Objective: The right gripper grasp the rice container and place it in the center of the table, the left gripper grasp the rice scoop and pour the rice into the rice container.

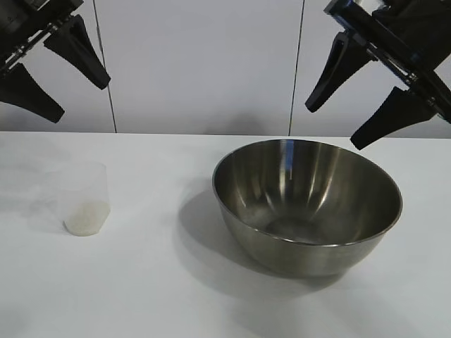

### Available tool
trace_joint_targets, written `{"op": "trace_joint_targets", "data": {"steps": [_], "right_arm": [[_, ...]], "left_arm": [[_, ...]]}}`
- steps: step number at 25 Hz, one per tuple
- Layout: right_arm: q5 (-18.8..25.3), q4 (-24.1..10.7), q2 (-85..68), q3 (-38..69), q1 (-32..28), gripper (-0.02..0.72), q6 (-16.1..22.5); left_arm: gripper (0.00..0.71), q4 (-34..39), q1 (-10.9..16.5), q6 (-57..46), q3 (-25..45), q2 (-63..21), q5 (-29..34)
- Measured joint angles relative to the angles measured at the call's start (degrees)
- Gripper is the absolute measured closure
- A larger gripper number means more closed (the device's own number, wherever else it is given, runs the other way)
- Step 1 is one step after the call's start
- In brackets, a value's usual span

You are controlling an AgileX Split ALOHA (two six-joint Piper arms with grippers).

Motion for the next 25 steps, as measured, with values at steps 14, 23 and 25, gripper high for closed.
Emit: {"op": "trace_joint_targets", "data": {"steps": [14, 23, 25], "right_arm": [[1.33, -3.94, 0.00, -8.68, 0.00, 0.252, -0.55], [1.59, -25.03, 0.73, -7.28, 0.00, 0.252, 5.60], [1.59, -25.60, 2.24, -6.37, 0.00, 0.252, 5.60]], "left_arm": [[0.144, 0.00, 0.00, 0.00, -0.06, 0.00, -0.06], [0.144, 0.00, 0.00, 0.00, -0.06, 0.00, -0.06], [0.144, 0.00, 0.00, 0.00, -0.06, 0.00, -0.06]]}}
